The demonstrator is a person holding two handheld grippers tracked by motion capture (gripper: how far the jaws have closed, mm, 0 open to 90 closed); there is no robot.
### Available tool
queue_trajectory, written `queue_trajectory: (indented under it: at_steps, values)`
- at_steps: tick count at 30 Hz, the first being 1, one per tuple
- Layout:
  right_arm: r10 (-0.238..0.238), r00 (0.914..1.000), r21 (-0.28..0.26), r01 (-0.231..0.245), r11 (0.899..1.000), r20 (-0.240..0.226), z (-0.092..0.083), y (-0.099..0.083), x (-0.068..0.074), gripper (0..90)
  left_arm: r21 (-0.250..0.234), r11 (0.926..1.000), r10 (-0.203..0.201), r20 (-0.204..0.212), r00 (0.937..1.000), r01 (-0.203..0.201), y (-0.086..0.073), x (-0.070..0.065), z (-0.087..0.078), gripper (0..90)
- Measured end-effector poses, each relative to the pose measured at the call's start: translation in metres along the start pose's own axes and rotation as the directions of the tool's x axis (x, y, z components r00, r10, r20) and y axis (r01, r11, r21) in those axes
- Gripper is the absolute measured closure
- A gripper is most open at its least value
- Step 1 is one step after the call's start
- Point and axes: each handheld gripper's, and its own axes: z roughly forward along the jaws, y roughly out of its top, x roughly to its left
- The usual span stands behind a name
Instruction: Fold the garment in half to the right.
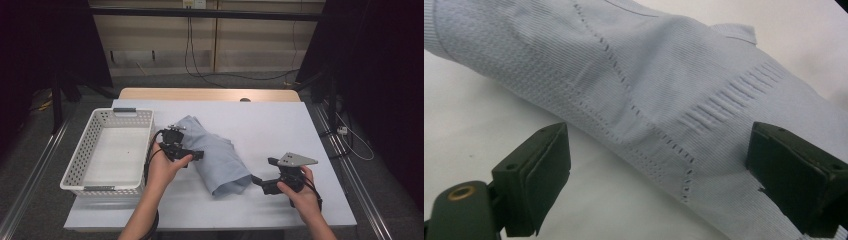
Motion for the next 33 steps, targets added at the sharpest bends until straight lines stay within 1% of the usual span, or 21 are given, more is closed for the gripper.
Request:
queue_trajectory:
  at_steps: [5, 9, 12, 14, 16, 18, 20, 23, 26, 27, 30, 33]
  values:
    - [-0.003, 0.9999, 0.008, 0.003, 1.0, 0.013, -0.002, -0.002, -0.001, 5.9, -0.007, 1.0, 0.003, -0.005, 1.0, -0.003, 0.001, -0.004, 0.003, 11.0]
    - [-0.004, 0.9999, 0.002, 0.004, 1.0, 0.017, -0.005, -0.003, -0.001, 5.8, -0.019, 0.9998, 0.003, 0.004, 1.0, -0.003, 0.004, -0.006, 0.0, 10.9]
    - [0.0, 0.9998, 0.001, 0.0, 1.0, 0.021, -0.006, -0.003, -0.002, 5.8, -0.013, 0.9999, 0.011, 0.009, 0.9999, -0.01, 0.004, -0.009, 0.0, 10.6]
    - [0.003, 0.9998, 0.001, -0.003, 1.0, 0.02, -0.006, -0.004, -0.003, 5.8, -0.01, 0.9999, -0.002, 0.007, 1.0, 0.002, 0.003, -0.01, 0.001, 10.0]
    - [0.0, 0.9997, 0.004, 0.0, 1.0, 0.023, -0.006, -0.004, -0.003, 5.8, -0.005, 1.0, -0.005, 0.009, 0.9999, 0.005, 0.001, -0.009, 0.003, 9.5]
    - [0.004, 0.9997, -0.002, -0.004, 1.0, 0.022, -0.006, -0.004, -0.002, 5.8, -0.004, 0.9999, -0.011, 0.002, 0.9999, 0.011, -0.001, -0.009, 0.005, 9.1]
    - [0.002, 0.9998, -0.004, -0.002, 1.0, 0.021, -0.006, -0.003, -0.002, 5.8, 0.0, 0.9997, -0.024, 0.003, 0.9997, 0.024, -0.002, -0.008, 0.007, 8.6]
    - [-0.002, 0.9997, -0.003, 0.002, 1.0, 0.023, -0.006, -0.003, -0.002, 5.8, 0.0, 0.9993, -0.037, -0.018, 0.9991, 0.037, -0.005, -0.007, 0.01, 8.1]
    - [-0.004, 0.9997, -0.003, 0.005, 1.0, 0.023, -0.005, -0.002, -0.001, 5.8, 0.02, 0.999, -0.04, -0.022, 0.999, 0.04, -0.009, -0.006, 0.014, 9.5]
    - [-0.005, 0.9998, -0.003, 0.005, 1.0, 0.021, -0.005, -0.002, -0.001, 5.8, 0.018, 0.9984, -0.053, -0.025, 0.9983, 0.053, -0.011, -0.006, 0.017, 10.3]
    - [-0.01, 0.9997, -0.003, 0.01, 1.0, 0.02, -0.004, -0.001, -0.001, 5.8, 0.022, 0.9973, -0.069, -0.022, 0.9974, 0.07, -0.014, -0.004, 0.019, 10.7]
    - [-0.015, 0.9997, -0.004, 0.015, 1.0, 0.018, -0.003, 0.0, 0.0, 5.8, 0.021, 0.9971, -0.072, -0.026, 0.997, 0.073, -0.016, -0.003, 0.019, 11.4]
